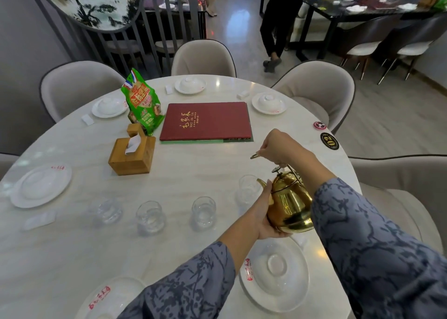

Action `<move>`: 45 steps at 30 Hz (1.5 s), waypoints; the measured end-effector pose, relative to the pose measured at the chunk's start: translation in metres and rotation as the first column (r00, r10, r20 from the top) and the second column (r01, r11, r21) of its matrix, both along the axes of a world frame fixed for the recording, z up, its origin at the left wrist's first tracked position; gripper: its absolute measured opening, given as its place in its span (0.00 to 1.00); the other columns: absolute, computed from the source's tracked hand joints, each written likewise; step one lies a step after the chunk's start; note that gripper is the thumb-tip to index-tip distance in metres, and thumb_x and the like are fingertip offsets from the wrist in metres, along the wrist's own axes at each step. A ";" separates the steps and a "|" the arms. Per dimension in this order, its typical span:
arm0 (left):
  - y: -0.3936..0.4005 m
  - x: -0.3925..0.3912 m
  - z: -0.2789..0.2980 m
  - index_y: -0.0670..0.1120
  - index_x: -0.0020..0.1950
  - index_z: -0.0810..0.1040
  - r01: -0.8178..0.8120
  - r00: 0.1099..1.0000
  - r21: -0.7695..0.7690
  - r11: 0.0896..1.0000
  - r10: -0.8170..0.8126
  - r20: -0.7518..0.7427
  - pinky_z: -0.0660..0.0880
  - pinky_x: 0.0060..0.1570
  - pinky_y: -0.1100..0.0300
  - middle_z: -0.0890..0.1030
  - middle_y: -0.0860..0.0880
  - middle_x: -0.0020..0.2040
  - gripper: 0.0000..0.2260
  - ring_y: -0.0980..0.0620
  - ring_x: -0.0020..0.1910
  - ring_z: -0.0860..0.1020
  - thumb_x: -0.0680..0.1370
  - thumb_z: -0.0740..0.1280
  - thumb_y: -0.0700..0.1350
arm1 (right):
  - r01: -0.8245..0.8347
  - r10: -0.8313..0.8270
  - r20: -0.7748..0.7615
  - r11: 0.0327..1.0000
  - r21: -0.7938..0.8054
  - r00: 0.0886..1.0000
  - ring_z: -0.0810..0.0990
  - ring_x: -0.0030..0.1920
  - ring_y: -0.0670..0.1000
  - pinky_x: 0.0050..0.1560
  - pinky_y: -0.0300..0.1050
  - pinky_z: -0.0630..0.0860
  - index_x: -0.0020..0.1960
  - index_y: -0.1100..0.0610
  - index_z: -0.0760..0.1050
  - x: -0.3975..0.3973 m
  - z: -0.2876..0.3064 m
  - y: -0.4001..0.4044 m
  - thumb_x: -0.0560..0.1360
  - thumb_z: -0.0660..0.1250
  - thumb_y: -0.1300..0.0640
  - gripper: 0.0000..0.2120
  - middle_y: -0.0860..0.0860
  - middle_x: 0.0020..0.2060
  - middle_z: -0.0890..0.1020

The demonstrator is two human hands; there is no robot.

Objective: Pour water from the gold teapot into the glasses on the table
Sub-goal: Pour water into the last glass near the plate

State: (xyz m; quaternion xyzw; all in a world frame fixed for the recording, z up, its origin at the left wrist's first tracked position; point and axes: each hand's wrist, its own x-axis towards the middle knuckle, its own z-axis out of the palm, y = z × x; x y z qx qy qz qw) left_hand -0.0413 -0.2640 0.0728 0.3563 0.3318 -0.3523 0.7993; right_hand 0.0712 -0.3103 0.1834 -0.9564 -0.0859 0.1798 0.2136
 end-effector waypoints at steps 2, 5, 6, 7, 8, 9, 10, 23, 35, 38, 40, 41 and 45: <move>-0.001 0.000 0.003 0.47 0.75 0.70 -0.009 1.000 -0.004 1.000 0.009 -0.002 0.70 0.67 0.41 0.73 0.39 0.73 0.43 0.37 0.71 0.72 0.70 0.64 0.74 | -0.004 0.004 -0.005 1.000 -0.003 1.000 0.72 0.23 0.54 0.25 0.41 0.72 0.51 0.67 0.80 0.002 -0.001 0.001 0.76 0.69 0.59 0.10 0.57 0.27 0.75; -0.003 -0.001 0.007 0.47 0.74 0.71 -0.025 1.000 -0.018 1.000 0.025 -0.012 0.74 0.59 0.41 0.74 0.39 0.72 0.42 0.37 0.70 0.72 0.70 0.64 0.74 | -0.010 0.010 -0.002 1.000 0.002 1.000 0.72 0.24 0.55 0.25 0.42 0.73 0.51 0.66 0.80 0.004 -0.001 0.000 0.75 0.69 0.60 0.09 0.57 0.27 0.75; -0.004 -0.001 0.007 0.47 0.74 0.71 -0.031 0.999 -0.022 0.999 0.030 -0.016 0.75 0.56 0.41 0.74 0.39 0.72 0.42 0.37 0.70 0.72 0.70 0.64 0.74 | -0.013 0.013 0.000 1.000 0.005 1.000 0.71 0.24 0.55 0.25 0.42 0.73 0.50 0.66 0.79 0.004 -0.001 0.000 0.75 0.69 0.60 0.09 0.57 0.27 0.75; -0.004 -0.002 0.008 0.47 0.74 0.72 -0.035 0.999 -0.025 0.999 0.034 -0.018 0.75 0.55 0.41 0.74 0.39 0.72 0.42 0.37 0.70 0.73 0.70 0.64 0.74 | -0.015 0.015 0.002 1.000 0.007 1.000 0.71 0.23 0.55 0.24 0.41 0.72 0.49 0.66 0.79 0.004 -0.001 -0.001 0.75 0.69 0.60 0.08 0.57 0.27 0.75; -0.005 -0.002 0.008 0.47 0.73 0.72 -0.036 0.999 -0.025 0.999 0.036 -0.020 0.76 0.55 0.41 0.74 0.39 0.72 0.42 0.37 0.69 0.73 0.69 0.64 0.74 | -0.017 0.017 0.002 1.000 0.009 1.000 0.70 0.23 0.55 0.24 0.41 0.72 0.48 0.66 0.79 0.004 0.000 -0.001 0.75 0.69 0.61 0.08 0.57 0.26 0.74; -0.005 -0.002 0.008 0.47 0.73 0.72 -0.039 0.999 -0.025 0.999 0.039 -0.021 0.75 0.57 0.41 0.75 0.39 0.71 0.42 0.37 0.69 0.73 0.69 0.65 0.74 | -0.018 0.018 0.004 1.000 0.008 1.000 0.70 0.22 0.54 0.25 0.41 0.72 0.45 0.66 0.78 0.004 0.001 -0.001 0.75 0.69 0.61 0.07 0.56 0.25 0.73; -0.006 -0.002 0.007 0.47 0.73 0.72 -0.042 0.999 -0.027 0.999 0.042 -0.021 0.75 0.60 0.41 0.75 0.39 0.71 0.42 0.37 0.69 0.73 0.69 0.65 0.74 | -0.022 0.022 0.007 1.000 0.007 1.000 0.69 0.22 0.54 0.25 0.42 0.71 0.41 0.65 0.76 0.003 0.001 -0.001 0.75 0.69 0.60 0.08 0.56 0.25 0.72; -0.010 -0.008 0.012 0.47 0.73 0.72 -0.053 0.999 -0.045 0.998 0.053 0.002 0.72 0.65 0.40 0.75 0.39 0.71 0.41 0.37 0.69 0.73 0.69 0.65 0.74 | -0.050 0.051 0.032 0.999 -0.010 0.998 0.68 0.22 0.54 0.25 0.42 0.71 0.37 0.63 0.73 -0.004 0.007 -0.004 0.74 0.69 0.61 0.10 0.55 0.24 0.72; -0.011 -0.012 0.014 0.47 0.73 0.72 -0.034 0.999 -0.069 0.997 0.035 0.019 0.71 0.69 0.40 0.75 0.39 0.71 0.42 0.37 0.69 0.73 0.69 0.64 0.74 | -0.048 0.049 0.047 0.999 -0.015 0.998 0.72 0.24 0.54 0.26 0.42 0.73 0.42 0.64 0.76 -0.006 0.007 -0.004 0.74 0.69 0.61 0.07 0.56 0.27 0.75; -0.011 -0.013 0.014 0.46 0.73 0.73 -0.034 0.999 -0.061 0.998 0.036 0.026 0.71 0.69 0.40 0.76 0.39 0.70 0.42 0.37 0.69 0.73 0.69 0.64 0.74 | -0.046 0.047 0.050 0.999 -0.014 0.998 0.72 0.24 0.54 0.26 0.42 0.73 0.42 0.64 0.77 -0.007 0.008 -0.005 0.74 0.69 0.60 0.06 0.57 0.28 0.76; -0.011 -0.014 0.016 0.46 0.71 0.73 -0.033 0.999 -0.058 0.998 0.035 0.028 0.73 0.65 0.41 0.77 0.39 0.69 0.40 0.37 0.69 0.73 0.70 0.63 0.74 | -0.042 0.043 0.054 0.999 -0.014 0.998 0.71 0.23 0.54 0.26 0.42 0.73 0.38 0.63 0.74 -0.008 0.007 -0.006 0.74 0.70 0.60 0.09 0.56 0.26 0.75; -0.011 -0.015 0.017 0.46 0.70 0.74 -0.032 0.999 -0.057 0.998 0.034 0.028 0.74 0.62 0.41 0.77 0.39 0.68 0.39 0.37 0.69 0.73 0.71 0.63 0.74 | -0.042 0.043 0.056 0.999 -0.014 0.998 0.71 0.23 0.54 0.26 0.42 0.73 0.36 0.62 0.72 -0.008 0.007 -0.006 0.74 0.70 0.60 0.11 0.56 0.25 0.74; -0.010 -0.016 0.018 0.47 0.71 0.73 -0.019 0.999 -0.049 0.999 0.020 0.034 0.71 0.68 0.41 0.75 0.39 0.71 0.38 0.37 0.70 0.72 0.72 0.62 0.74 | -0.040 0.040 0.048 0.999 -0.015 0.998 0.71 0.23 0.53 0.27 0.42 0.74 0.39 0.63 0.75 -0.010 0.008 -0.007 0.74 0.70 0.60 0.08 0.56 0.26 0.74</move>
